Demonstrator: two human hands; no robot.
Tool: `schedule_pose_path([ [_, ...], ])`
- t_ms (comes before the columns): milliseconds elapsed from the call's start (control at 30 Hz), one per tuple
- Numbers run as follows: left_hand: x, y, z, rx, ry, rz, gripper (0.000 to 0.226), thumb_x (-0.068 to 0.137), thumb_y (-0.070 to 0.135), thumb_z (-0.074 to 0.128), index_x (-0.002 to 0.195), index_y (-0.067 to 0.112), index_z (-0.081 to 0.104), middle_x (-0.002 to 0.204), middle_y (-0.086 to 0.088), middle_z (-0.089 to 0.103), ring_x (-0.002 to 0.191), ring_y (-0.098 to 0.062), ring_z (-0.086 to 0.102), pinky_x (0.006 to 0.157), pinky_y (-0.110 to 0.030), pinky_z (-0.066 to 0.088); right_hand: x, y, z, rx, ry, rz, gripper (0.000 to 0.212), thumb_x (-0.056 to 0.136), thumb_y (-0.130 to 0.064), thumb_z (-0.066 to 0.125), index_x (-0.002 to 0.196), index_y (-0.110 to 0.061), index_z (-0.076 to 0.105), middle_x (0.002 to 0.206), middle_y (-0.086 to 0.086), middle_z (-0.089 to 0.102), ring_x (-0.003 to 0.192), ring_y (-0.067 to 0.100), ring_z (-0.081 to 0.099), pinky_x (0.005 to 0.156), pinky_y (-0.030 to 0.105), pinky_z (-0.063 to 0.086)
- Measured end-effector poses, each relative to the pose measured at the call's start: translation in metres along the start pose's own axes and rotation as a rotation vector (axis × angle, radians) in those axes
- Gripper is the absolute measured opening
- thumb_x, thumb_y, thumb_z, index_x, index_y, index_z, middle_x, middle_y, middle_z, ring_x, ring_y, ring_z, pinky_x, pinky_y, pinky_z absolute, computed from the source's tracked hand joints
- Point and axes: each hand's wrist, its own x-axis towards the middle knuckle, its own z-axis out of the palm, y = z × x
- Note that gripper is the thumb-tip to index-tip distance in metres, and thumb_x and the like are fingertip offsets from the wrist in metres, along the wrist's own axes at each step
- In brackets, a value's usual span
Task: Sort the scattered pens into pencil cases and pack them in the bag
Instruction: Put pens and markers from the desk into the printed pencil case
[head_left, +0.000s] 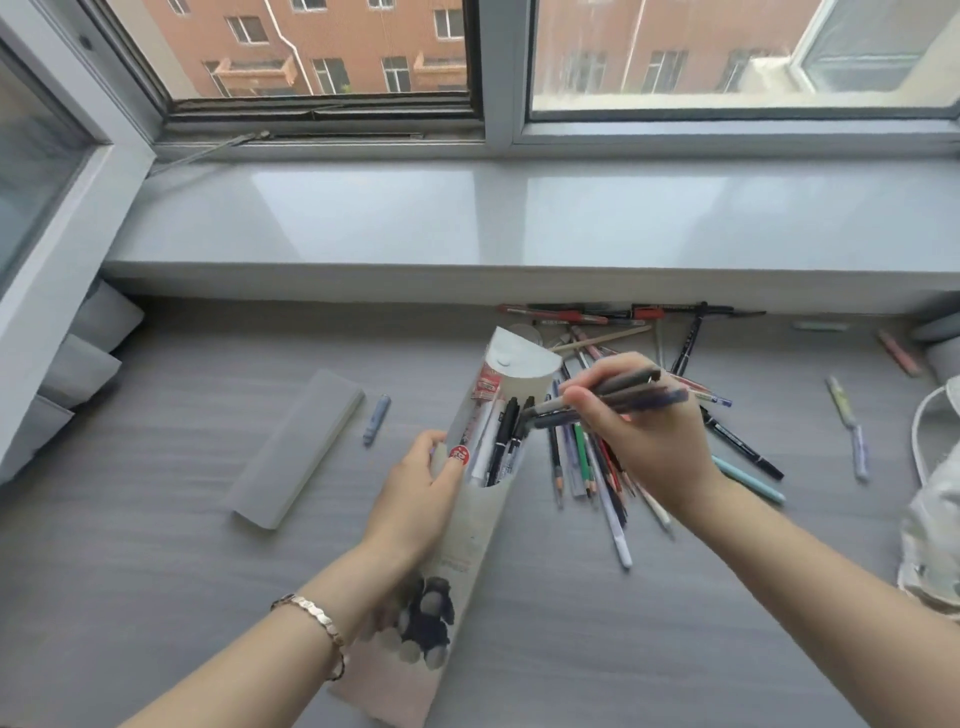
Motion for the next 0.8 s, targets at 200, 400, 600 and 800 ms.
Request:
schedule_pose_path([
  [200,-0.023,0.017,0.018,0.074,-0.182,0.164,0.020,0.092,0.027,0.044,0.108,0.037,0.049,0.104,0.008,0.064,0.102,-0.013,0.057,0.090,-0.032,0.044,-0.005,-0.009,0.001,0.221,-0.225,0.583,0.008,0.081,-0.011,0.067,0.074,-0.009,0.065,0.071,0.004,0.068,0.066,0.009,0.068,0.054,0.019,0.055],
  [400,-0.028,0.026,0.026,0.038,-0.186,0.194,0.023,0.091,0.020,0.048,0.088,0.043,0.048,0.093,0.014,0.061,0.096,-0.011,0.056,0.085,-0.026,0.041,-0.016,0.001,0.008,0.141,0.136,0.592,0.006,0.087,-0.016,0.060,0.091,-0.016,0.056,0.072,0.001,0.057,0.067,0.011,0.058,0.048,0.022,0.051],
  [600,-0.027,0.033,0.037,-0.046,-0.178,0.141,0.015,0.090,0.020,0.048,0.085,0.033,0.054,0.079,0.010,0.062,0.075,-0.010,0.056,0.073,-0.028,0.043,-0.032,0.025,0.013,-0.347,0.057,0.209,0.028,0.078,-0.026,0.070,0.099,-0.009,0.063,0.090,0.001,0.062,0.084,0.007,0.054,0.077,0.013,0.038],
  [800,-0.023,0.037,0.045,-0.023,-0.180,0.132,0.011,0.089,0.022,0.048,0.089,0.029,0.056,0.082,0.007,0.064,0.080,-0.013,0.059,0.079,-0.033,0.046,-0.045,0.040,-0.004,-0.569,-0.086,-0.128,0.036,0.088,-0.030,0.046,0.102,-0.004,0.067,0.113,0.005,0.065,0.120,0.020,0.044,0.105,0.039,0.035],
])
